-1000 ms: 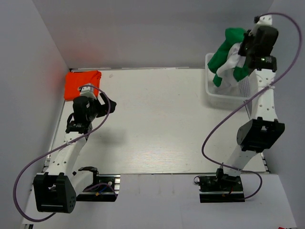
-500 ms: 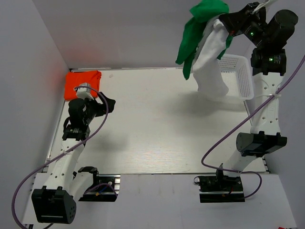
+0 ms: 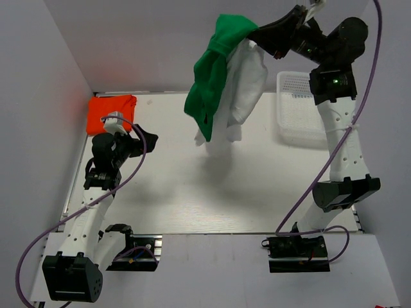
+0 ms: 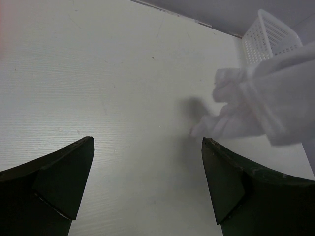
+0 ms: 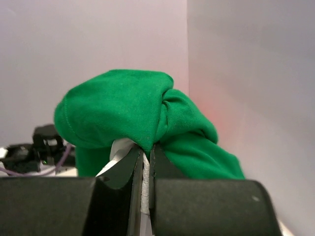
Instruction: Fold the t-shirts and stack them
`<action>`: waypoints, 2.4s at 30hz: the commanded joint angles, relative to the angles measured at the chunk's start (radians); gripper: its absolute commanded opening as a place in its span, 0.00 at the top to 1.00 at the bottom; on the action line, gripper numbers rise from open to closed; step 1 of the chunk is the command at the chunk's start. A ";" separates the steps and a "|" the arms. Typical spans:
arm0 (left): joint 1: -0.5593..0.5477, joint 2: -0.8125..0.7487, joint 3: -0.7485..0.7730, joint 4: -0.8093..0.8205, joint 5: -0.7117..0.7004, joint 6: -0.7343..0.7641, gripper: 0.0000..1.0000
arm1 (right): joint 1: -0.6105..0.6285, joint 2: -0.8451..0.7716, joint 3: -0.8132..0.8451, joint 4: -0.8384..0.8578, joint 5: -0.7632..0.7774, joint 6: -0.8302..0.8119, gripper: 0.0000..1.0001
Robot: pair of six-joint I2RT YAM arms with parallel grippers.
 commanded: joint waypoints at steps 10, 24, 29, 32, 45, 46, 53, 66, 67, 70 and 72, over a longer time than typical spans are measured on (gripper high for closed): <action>-0.003 -0.024 -0.029 -0.016 -0.019 -0.020 0.00 | 0.127 -0.188 -0.925 0.081 0.383 -0.289 0.98; -0.003 -0.004 -0.049 -0.016 0.001 -0.020 0.00 | 0.239 -0.214 -1.189 0.022 0.613 -0.356 0.10; -0.003 0.030 -0.049 -0.006 0.020 -0.020 0.00 | 0.277 -0.231 -1.154 -0.069 0.802 -0.424 0.10; -0.003 0.041 -0.049 -0.006 0.029 -0.020 0.00 | 0.296 -0.177 -1.103 -0.132 0.889 -0.416 0.10; -0.003 0.061 -0.059 0.012 0.029 -0.011 0.00 | 0.345 0.220 -0.779 -0.262 0.859 -0.320 0.10; -0.003 0.071 -0.059 0.021 0.029 -0.011 0.00 | 0.345 0.233 -0.769 -0.253 0.847 -0.313 0.10; -0.003 0.091 -0.059 0.030 0.038 -0.011 0.00 | 0.355 0.355 -0.698 -0.265 0.890 -0.255 0.20; -0.003 0.119 -0.059 0.052 0.066 -0.011 0.00 | 0.355 0.258 -0.537 -0.307 1.063 -0.342 1.00; -0.003 0.119 -0.059 0.052 0.066 -0.011 0.00 | 0.356 0.247 -0.525 -0.304 1.075 -0.342 1.00; -0.003 0.119 -0.068 0.061 0.076 -0.011 0.00 | 0.354 0.176 -0.523 -0.287 1.100 -0.367 1.00; -0.003 0.119 -0.068 0.061 0.086 -0.011 0.00 | 0.354 0.116 -0.535 -0.270 1.100 -0.385 0.98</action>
